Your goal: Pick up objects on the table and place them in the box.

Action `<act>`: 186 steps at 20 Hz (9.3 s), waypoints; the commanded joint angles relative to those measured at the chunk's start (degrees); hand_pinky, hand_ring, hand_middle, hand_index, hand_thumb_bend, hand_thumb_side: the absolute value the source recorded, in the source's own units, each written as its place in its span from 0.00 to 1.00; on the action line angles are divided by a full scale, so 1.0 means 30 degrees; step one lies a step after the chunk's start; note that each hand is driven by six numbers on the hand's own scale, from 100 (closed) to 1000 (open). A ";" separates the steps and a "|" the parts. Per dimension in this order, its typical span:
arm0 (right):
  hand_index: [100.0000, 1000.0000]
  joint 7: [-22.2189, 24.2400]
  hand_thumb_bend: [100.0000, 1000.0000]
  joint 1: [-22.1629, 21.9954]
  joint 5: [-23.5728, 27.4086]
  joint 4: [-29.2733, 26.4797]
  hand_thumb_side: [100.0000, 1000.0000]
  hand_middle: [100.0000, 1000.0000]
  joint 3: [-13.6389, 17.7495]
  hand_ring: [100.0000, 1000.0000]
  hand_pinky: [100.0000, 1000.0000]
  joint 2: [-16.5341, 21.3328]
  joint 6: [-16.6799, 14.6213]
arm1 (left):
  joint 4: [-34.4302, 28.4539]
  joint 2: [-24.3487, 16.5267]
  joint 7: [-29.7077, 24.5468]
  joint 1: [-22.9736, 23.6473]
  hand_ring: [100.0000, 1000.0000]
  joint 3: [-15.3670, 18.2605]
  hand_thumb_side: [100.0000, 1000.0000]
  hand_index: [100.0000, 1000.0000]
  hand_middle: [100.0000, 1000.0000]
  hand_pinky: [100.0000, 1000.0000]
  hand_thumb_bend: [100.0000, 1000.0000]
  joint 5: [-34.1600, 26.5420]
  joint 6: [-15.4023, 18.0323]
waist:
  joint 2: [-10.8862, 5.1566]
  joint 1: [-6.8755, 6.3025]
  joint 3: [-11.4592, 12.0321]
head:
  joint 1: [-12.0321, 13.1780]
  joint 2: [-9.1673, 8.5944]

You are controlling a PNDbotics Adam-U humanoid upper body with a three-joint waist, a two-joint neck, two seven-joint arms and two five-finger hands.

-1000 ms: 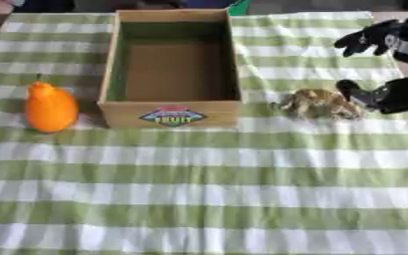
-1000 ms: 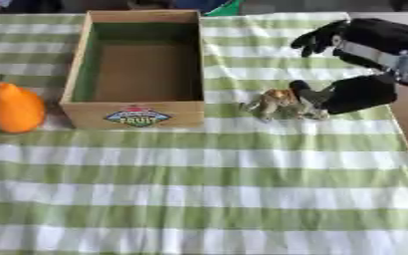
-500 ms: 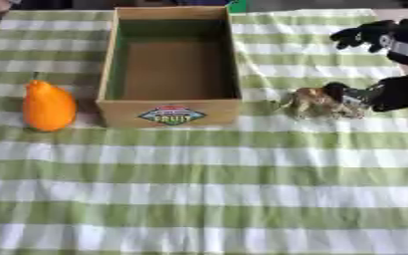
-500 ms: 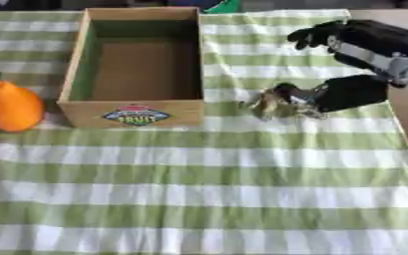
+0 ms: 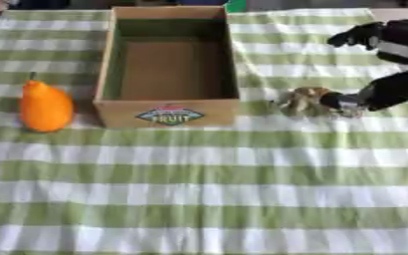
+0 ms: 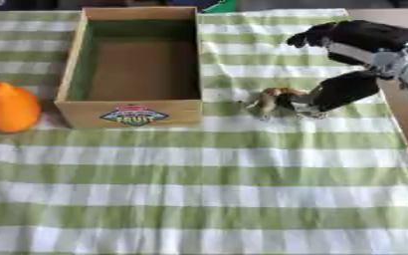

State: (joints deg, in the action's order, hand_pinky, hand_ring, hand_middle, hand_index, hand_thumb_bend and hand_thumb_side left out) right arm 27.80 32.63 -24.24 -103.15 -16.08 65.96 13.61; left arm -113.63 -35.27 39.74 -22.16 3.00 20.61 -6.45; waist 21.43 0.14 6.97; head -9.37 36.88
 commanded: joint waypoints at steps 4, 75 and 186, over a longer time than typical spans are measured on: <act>1.00 0.0328 0.35 0.0892 -0.0547 0.2047 0.60 0.89 -0.0130 0.91 0.81 -0.0338 -0.0608 | -0.0320 -0.0438 0.0099 -0.0177 0.81 0.0121 1.00 0.82 0.74 0.73 0.00 -0.0115 0.0009 | -0.0234 0.0023 0.0047 | -0.0176 -0.0094; 0.57 -0.0171 0.00 0.1811 -0.3554 0.3227 0.22 0.45 -0.1837 0.72 0.63 -0.1629 -0.1162 | -0.0320 -0.0303 0.0246 -0.0324 0.79 0.0145 0.98 0.80 0.72 0.72 0.00 -0.0534 0.0266 | 0.0217 0.0199 0.0255 | -0.0422 -0.0169; 0.97 0.1291 0.15 1.2998 -0.9083 0.8373 0.63 0.82 -0.1408 0.88 0.79 -1.0973 -0.4554 | -0.0320 0.0411 -0.0279 -0.2412 0.78 -0.0617 0.95 0.79 0.72 0.70 0.00 -0.0901 0.0855 | -0.0090 0.1420 0.1972 | -0.1444 -0.1004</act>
State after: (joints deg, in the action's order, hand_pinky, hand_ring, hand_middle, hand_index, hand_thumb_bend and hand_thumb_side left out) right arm 32.36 70.55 -52.73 -75.68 -21.36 30.57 -0.18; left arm -113.63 -32.73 38.83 -29.09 0.55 17.66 -3.67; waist 22.77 4.94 12.85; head -14.07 33.46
